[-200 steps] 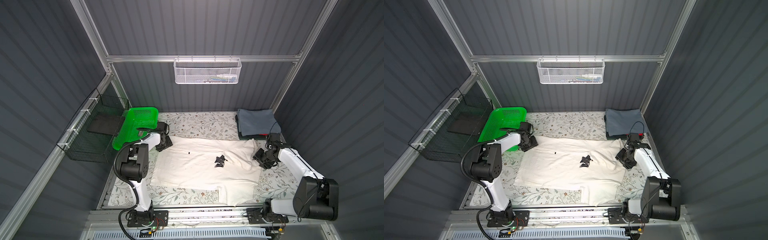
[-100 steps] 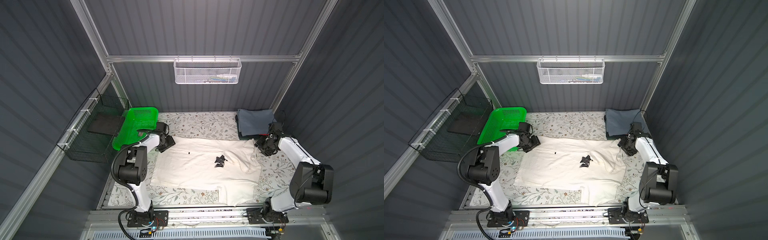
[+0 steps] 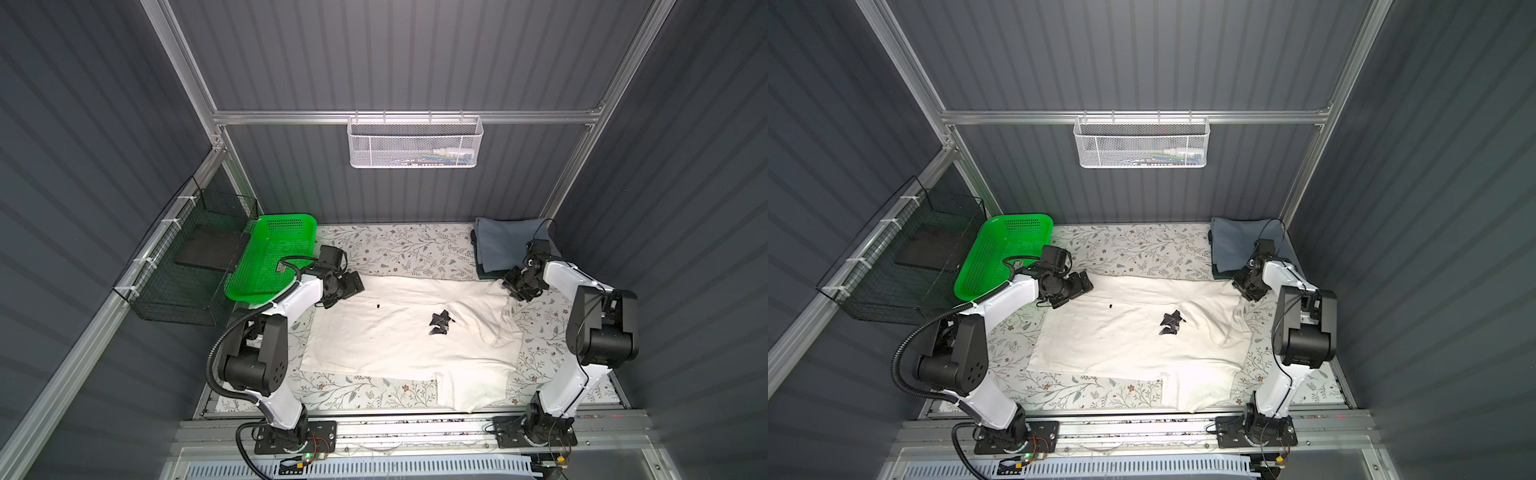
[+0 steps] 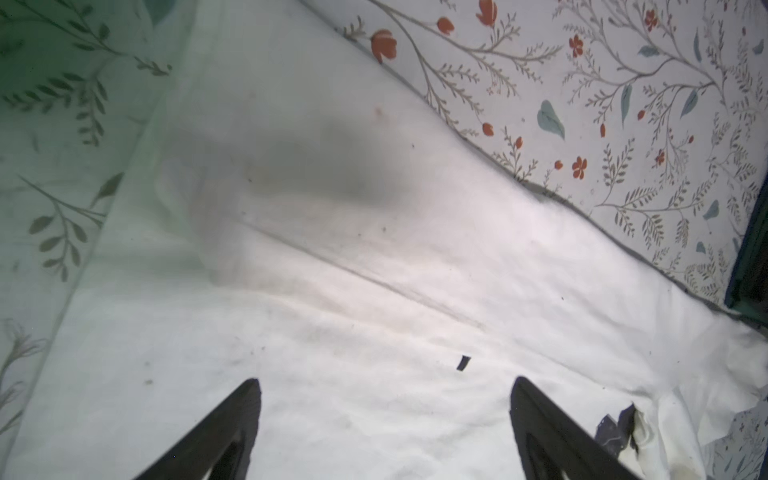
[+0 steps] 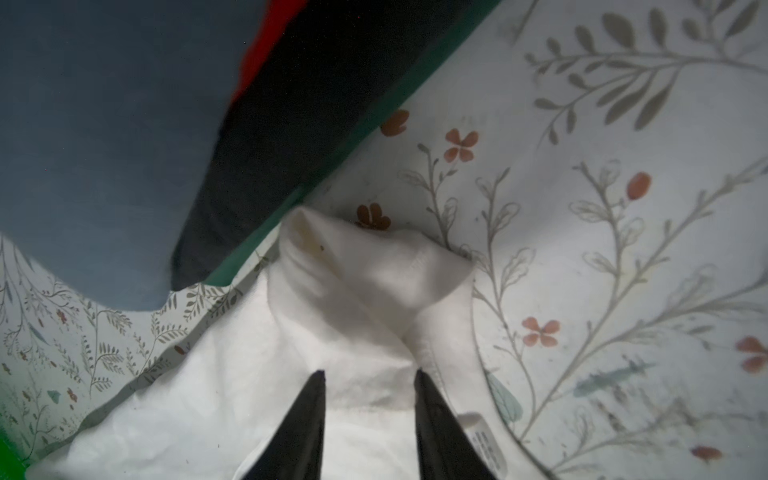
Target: Fold and stack the t-shirts
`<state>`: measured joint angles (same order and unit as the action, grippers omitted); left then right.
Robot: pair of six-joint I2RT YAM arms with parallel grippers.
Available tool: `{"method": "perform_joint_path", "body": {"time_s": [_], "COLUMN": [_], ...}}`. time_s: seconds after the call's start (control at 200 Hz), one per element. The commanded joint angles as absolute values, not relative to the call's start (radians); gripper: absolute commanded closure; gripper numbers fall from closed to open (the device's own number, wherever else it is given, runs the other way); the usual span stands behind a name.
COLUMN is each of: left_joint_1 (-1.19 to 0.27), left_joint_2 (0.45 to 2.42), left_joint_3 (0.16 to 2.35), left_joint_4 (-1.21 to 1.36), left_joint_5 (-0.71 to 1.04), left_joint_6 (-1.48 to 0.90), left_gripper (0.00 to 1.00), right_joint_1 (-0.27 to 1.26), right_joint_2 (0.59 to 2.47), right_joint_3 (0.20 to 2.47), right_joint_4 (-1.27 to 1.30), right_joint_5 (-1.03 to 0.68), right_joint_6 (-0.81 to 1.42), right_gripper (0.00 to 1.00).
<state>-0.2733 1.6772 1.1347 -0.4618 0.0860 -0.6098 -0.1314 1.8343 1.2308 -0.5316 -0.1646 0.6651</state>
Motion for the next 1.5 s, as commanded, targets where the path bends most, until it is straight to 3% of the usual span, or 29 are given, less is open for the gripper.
{"method": "perform_joint_path", "body": {"time_s": [0.0,0.415,0.9,0.94,1.021,1.131,1.256,1.286,1.496], "left_joint_1": [-0.273,-0.273,-0.273,-0.273,-0.273,-0.273,-0.273,-0.273,-0.273], "left_joint_2": [1.637,1.604,1.589,1.584,1.567,1.528,1.473,1.459,1.383], "left_joint_3": [1.093,1.055,1.018,1.014,1.005,0.993,0.972,0.965,0.915], "left_joint_4": [-0.538,-0.596,-0.604,-0.605,-0.604,-0.61,-0.617,-0.617,-0.616], "left_joint_5": [0.06,-0.028,-0.072,-0.072,-0.077,-0.093,-0.111,-0.115,-0.101], "left_joint_6": [-0.582,-0.57,-0.536,-0.534,-0.527,-0.512,-0.503,-0.5,-0.505], "left_gripper": [0.06,0.03,0.03,0.03,0.02,0.01,0.0,0.0,0.0], "right_joint_1": [-0.133,-0.139,-0.169,-0.169,-0.169,-0.169,-0.17,-0.17,-0.163], "right_joint_2": [1.865,1.913,1.935,1.931,1.904,1.841,1.741,1.709,1.438], "right_joint_3": [1.258,1.287,1.346,1.35,1.334,1.286,1.199,1.177,1.018], "right_joint_4": [-0.511,-0.503,-0.528,-0.535,-0.535,-0.541,-0.556,-0.56,-0.594], "right_joint_5": [-0.135,-0.073,0.016,0.007,-0.013,-0.026,-0.037,-0.042,-0.148], "right_joint_6": [0.644,0.618,0.581,0.577,0.572,0.58,0.608,0.616,0.653], "right_gripper": [0.67,1.0,1.0,0.87,0.75,0.37,0.06,0.01,0.01]}}
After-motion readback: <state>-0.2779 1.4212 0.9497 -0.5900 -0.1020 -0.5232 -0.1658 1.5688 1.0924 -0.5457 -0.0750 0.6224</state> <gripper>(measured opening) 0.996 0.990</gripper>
